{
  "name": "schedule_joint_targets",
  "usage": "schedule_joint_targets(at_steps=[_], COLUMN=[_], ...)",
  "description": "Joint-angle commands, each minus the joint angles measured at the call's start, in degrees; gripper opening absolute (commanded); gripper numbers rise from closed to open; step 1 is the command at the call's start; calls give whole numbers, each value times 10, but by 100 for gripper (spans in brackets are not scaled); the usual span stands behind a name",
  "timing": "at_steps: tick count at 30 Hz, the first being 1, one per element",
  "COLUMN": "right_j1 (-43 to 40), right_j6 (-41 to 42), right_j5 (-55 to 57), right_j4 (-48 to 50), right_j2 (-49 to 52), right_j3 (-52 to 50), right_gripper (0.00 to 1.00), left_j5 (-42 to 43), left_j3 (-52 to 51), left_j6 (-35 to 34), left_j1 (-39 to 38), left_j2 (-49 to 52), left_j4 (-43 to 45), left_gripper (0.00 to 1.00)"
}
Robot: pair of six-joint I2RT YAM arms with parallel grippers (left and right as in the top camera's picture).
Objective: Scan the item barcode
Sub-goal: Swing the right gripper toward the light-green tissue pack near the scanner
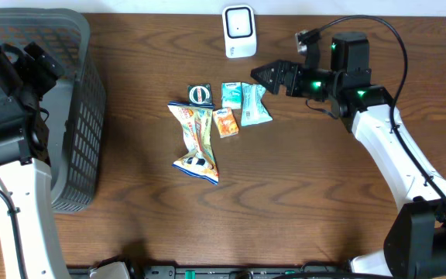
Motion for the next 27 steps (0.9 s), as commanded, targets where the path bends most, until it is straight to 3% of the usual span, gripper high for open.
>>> schedule_joint_targets(at_steps=[1,3,9,13,27], right_j1=[14,18,31,37,36], right_j6=[16,9,-51,-60,-65], right_j5=[-1,24,268,363,196], right_j4=[28,18,-103,-131,-226], right_j2=[5,5,5,14,148], right_j3=[38,63,156,172,177], right_gripper=[99,99,99,99,99], left_j5=[-1,-1,-1,-1,-1], left_j3=[9,9,9,9,9], left_j6=[6,6,6,6,6], left_j1=[3,3,3,3,3], left_j2=[0,0,0,0,0], left_j4=[-1,-1,-1,-1,-1], left_gripper=[98,98,98,98,98])
